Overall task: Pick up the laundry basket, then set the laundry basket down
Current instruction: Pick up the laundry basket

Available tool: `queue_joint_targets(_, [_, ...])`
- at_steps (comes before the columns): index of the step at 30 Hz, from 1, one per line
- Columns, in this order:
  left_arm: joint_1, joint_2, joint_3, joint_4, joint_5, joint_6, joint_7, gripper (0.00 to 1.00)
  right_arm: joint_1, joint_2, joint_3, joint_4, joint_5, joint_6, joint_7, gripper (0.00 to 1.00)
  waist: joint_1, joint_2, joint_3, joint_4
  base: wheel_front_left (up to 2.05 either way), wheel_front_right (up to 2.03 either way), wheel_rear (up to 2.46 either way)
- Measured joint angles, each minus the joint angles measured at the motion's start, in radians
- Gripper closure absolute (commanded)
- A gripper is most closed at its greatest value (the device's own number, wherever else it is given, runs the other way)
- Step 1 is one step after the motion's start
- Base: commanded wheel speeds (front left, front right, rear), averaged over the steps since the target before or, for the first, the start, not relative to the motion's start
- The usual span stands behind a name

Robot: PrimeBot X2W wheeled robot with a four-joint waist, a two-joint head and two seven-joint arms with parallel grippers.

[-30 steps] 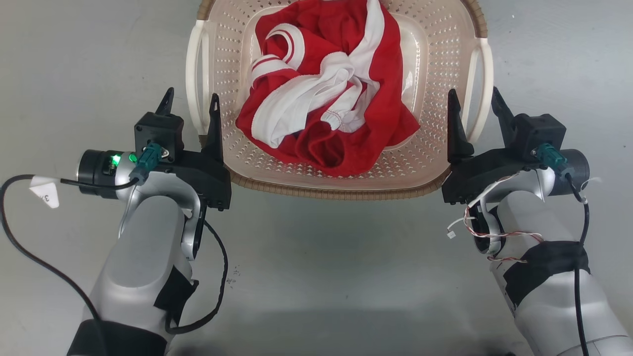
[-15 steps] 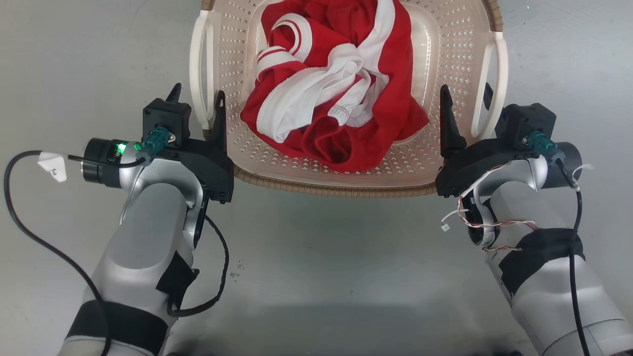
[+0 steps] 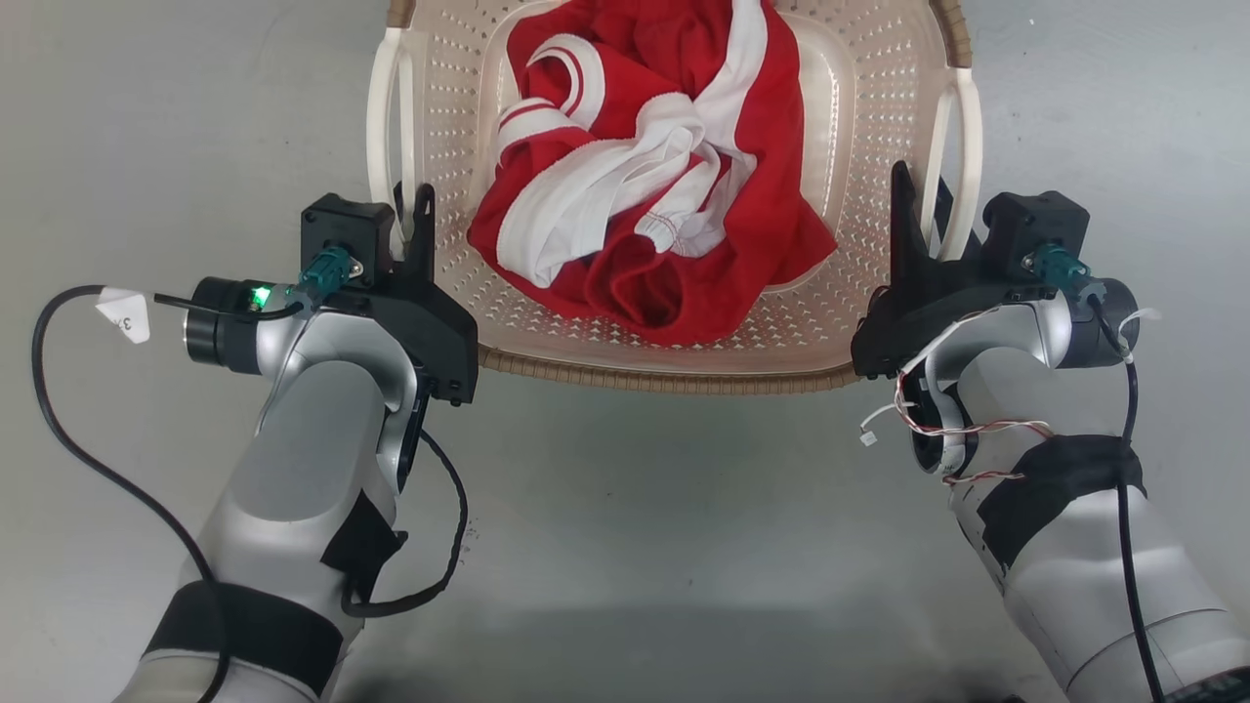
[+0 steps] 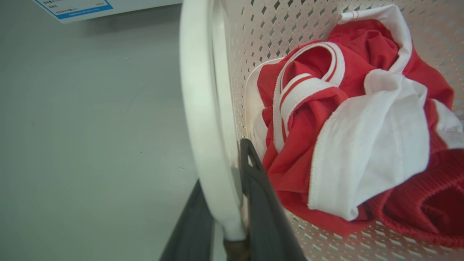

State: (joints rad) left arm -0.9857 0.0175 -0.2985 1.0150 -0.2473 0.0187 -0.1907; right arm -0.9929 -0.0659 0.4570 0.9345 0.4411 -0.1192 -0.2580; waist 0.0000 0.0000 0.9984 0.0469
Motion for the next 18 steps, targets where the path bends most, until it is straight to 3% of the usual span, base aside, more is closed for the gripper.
queue_joint_targets(18, [0.051,0.000,-0.075,0.075,-0.082,0.017,-0.012,1.00,0.044,0.001,0.106,0.061,0.102,-0.008,0.001,1.00,0.0000,0.0000,-0.119,-0.013,0.00,0.00,0.00])
